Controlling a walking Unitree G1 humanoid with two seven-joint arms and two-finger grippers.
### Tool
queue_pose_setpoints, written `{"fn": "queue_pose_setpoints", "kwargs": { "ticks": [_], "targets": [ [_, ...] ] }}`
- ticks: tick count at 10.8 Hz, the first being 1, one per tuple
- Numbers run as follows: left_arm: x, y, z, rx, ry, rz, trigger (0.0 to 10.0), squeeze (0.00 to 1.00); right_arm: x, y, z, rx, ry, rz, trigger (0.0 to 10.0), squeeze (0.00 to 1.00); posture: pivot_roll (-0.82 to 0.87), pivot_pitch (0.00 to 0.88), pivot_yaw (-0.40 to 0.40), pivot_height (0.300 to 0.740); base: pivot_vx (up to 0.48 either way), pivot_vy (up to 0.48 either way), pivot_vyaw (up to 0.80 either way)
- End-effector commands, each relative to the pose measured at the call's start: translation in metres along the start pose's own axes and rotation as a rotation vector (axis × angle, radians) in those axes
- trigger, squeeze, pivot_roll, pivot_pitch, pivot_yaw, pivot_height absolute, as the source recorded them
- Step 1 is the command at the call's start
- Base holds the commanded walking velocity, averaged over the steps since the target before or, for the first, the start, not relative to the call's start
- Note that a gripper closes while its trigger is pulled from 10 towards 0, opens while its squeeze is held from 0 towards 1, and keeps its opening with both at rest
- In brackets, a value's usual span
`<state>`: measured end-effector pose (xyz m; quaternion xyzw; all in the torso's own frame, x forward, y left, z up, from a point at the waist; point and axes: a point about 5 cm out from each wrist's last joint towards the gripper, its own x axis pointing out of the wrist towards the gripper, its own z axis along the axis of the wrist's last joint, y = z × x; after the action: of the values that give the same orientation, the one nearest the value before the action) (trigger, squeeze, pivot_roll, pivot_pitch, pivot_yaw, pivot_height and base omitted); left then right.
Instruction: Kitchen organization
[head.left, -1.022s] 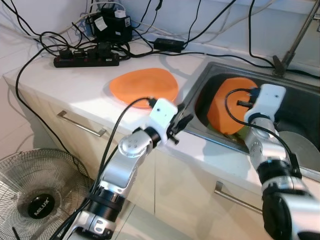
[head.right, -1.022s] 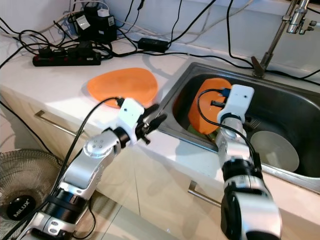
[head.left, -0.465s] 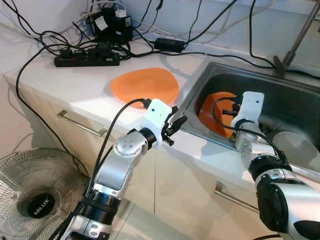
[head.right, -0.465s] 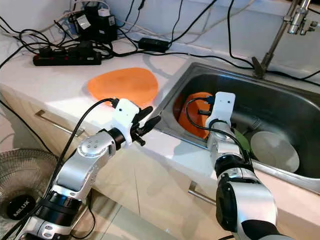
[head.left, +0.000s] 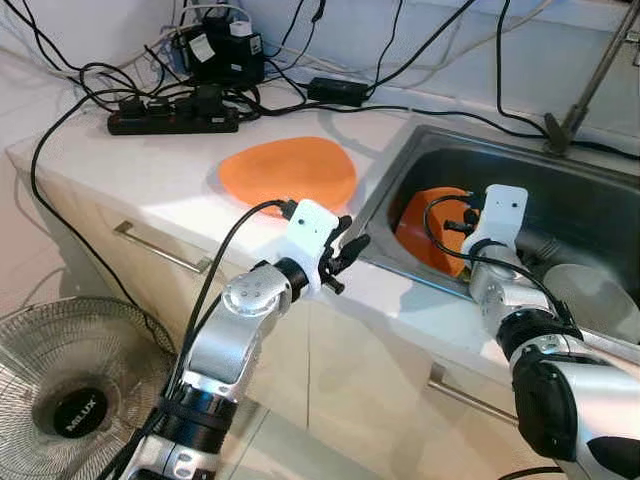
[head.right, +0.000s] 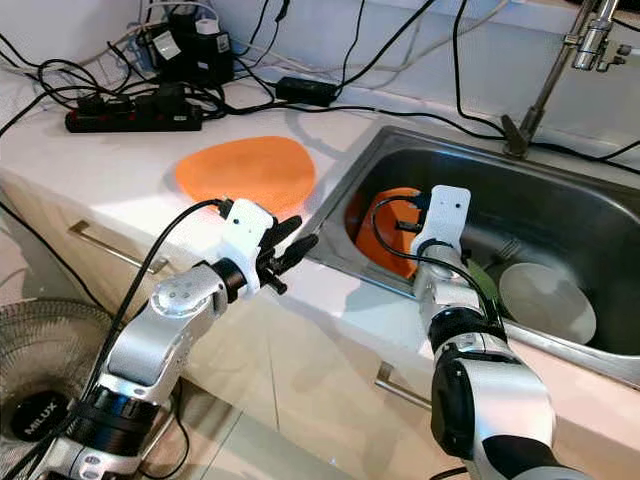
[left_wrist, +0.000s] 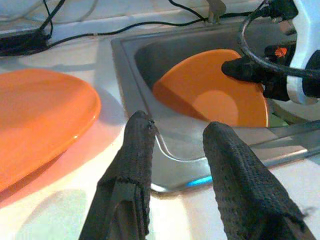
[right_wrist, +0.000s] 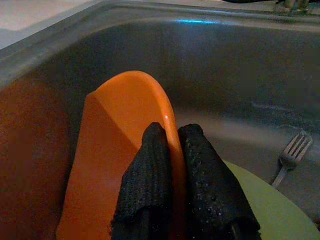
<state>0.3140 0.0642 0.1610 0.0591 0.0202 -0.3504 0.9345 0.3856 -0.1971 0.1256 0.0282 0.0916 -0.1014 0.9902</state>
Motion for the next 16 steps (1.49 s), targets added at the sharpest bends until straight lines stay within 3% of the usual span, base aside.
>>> {"fn": "queue_pose_setpoints", "kwargs": {
  "ticks": [1,2,3,5,6,7,8,9,12,13,15,16],
  "targets": [
    [-0.001,0.000,0.003,-0.001,-0.007,0.002,10.0,0.00,0.000,0.009,-0.001,0.014,0.019,0.037,10.0,0.42,0.25,0.000,-0.025,0.740,0.000,0.000,0.00],
    [-0.001,0.000,0.003,-0.002,-0.007,0.001,10.0,0.00,0.000,0.009,0.000,0.011,0.017,0.037,10.0,0.33,0.25,0.000,-0.024,0.740,0.000,0.000,0.00],
    [-0.001,0.000,0.003,-0.001,-0.007,0.002,10.0,0.00,0.000,0.009,0.000,0.007,0.016,0.034,10.0,0.00,0.25,0.000,-0.025,0.740,0.000,0.000,0.00],
    [-0.001,0.001,0.003,-0.002,-0.005,0.004,10.0,0.00,0.000,0.009,0.000,0.002,0.018,0.036,10.0,0.00,0.25,0.000,-0.027,0.740,0.000,0.000,0.00],
    [-0.001,0.001,0.003,-0.002,-0.003,0.004,10.0,0.00,0.000,0.010,0.000,0.006,0.018,0.043,10.0,1.00,0.25,0.000,-0.026,0.740,0.000,0.000,0.00],
    [-0.001,0.002,0.003,0.000,-0.001,0.002,10.0,0.00,0.000,0.010,0.000,0.000,0.016,0.043,10.0,1.00,0.25,0.000,-0.026,0.740,0.000,0.000,0.00],
    [-0.001,0.002,0.002,0.003,0.001,0.000,10.0,0.00,0.000,0.010,0.001,-0.014,0.013,0.042,10.0,0.18,0.25,0.000,-0.025,0.740,0.000,0.000,0.00],
    [-0.001,0.001,0.002,0.003,0.000,-0.001,10.0,0.00,0.000,0.010,0.001,-0.016,0.011,0.041,10.0,0.00,0.24,0.000,-0.025,0.740,0.000,0.000,0.00],
    [-0.001,0.001,0.002,0.002,0.000,-0.002,10.0,0.00,0.000,0.009,0.001,-0.025,0.009,0.038,10.0,0.00,0.24,0.000,-0.025,0.740,0.000,0.000,0.00],
    [-0.001,0.001,0.002,0.003,0.001,-0.001,10.0,0.00,0.001,0.010,0.002,-0.026,0.004,0.041,10.0,0.93,0.24,0.000,-0.026,0.740,0.000,0.000,0.00],
    [0.000,0.002,0.003,0.010,-0.003,0.001,10.0,0.00,0.002,0.008,0.014,-0.105,-0.070,0.018,10.0,0.00,0.24,0.000,-0.027,0.740,0.000,0.000,0.00],
    [0.000,0.002,0.003,0.013,-0.003,0.003,10.0,0.00,0.002,0.008,0.025,-0.157,-0.135,0.007,10.0,0.00,0.24,0.000,-0.028,0.740,0.000,0.000,0.00]
  ]
}}
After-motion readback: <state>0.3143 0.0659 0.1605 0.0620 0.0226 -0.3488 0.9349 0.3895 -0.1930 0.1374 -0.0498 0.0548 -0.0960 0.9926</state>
